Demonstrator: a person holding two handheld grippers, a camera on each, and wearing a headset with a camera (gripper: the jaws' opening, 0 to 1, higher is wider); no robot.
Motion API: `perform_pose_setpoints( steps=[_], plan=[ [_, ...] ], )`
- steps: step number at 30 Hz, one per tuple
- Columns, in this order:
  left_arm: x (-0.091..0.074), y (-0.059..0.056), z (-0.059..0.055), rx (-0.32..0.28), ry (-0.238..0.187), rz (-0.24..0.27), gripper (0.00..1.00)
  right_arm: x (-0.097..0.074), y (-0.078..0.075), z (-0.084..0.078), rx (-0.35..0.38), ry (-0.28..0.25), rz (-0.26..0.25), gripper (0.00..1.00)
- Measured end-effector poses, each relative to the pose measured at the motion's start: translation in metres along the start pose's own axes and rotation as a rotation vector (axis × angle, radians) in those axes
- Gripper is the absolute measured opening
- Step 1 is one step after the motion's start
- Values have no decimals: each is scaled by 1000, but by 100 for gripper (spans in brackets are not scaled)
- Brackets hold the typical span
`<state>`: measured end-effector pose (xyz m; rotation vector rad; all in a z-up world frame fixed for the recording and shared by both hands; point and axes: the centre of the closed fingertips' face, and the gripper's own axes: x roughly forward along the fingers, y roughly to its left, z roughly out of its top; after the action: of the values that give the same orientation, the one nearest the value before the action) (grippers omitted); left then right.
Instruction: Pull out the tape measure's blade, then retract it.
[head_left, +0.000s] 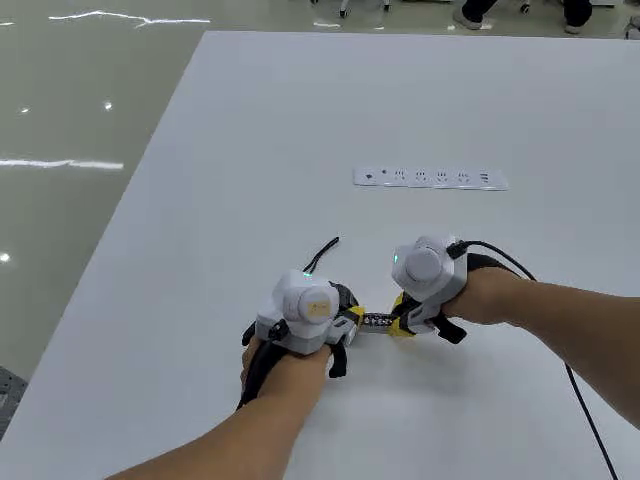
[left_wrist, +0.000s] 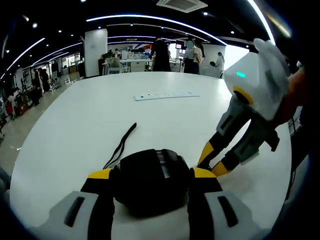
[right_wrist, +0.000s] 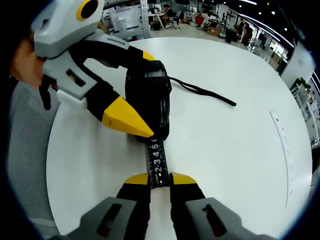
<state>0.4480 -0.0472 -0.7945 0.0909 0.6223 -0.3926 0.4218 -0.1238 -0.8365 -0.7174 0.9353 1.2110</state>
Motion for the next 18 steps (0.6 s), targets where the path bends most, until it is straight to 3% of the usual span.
perform_pose_setpoints(
  steps=[9,18],
  plan=[
    [0,0,0,-2,-4,1,54,13,1,17,-9,-10,9,14],
    [-1,0,1,-6,-9,-1,54,16,2,29,20,-73,-8,15]
  ],
)
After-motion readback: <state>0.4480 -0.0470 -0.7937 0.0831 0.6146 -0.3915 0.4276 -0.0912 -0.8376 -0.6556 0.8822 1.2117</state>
